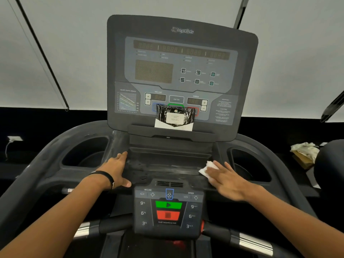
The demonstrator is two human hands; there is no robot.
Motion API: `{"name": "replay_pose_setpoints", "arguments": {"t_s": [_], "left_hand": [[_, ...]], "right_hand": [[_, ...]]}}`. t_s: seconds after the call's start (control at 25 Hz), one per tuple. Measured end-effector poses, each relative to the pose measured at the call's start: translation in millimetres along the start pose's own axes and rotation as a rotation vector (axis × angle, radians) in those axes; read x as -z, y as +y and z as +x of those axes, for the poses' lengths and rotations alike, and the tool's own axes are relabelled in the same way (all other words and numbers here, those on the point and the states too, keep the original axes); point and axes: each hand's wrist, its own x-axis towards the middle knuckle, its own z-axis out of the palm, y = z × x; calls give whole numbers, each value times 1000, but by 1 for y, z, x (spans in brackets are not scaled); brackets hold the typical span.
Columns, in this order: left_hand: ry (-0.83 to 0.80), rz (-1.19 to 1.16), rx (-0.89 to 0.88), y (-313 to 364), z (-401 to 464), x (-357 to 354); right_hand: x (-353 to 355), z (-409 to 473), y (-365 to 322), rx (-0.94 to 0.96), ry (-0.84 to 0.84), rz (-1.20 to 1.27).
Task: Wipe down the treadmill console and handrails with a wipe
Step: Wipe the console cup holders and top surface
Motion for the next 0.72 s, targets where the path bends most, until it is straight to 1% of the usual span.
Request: {"name": "replay_pose_setpoints", "arguments": {"t_s": [0.08,0.16,0.24,0.28,0.44,0.6,0.72], "left_hand": [[2,1,-1,-1,2,1],[-12,14,9,0,3,2],[-7,30,17,0,5,2],[-10,30,20,1,5,2],[-32,35,39,3,5,3],[-41,53,65,5,6,6],[-45,73,88,6,6,7]], "right_hand": [[-1,-15,25,89,-13,82],[-7,-17,45,147,-13,49],[-17,-10,49,199,-16,22],[-18,-8,43,221,-42,20],[-3,27,-2,336,-185,176],[15,101,-58,500,-281,117],[15,127,-90,562,-306,119]]}}
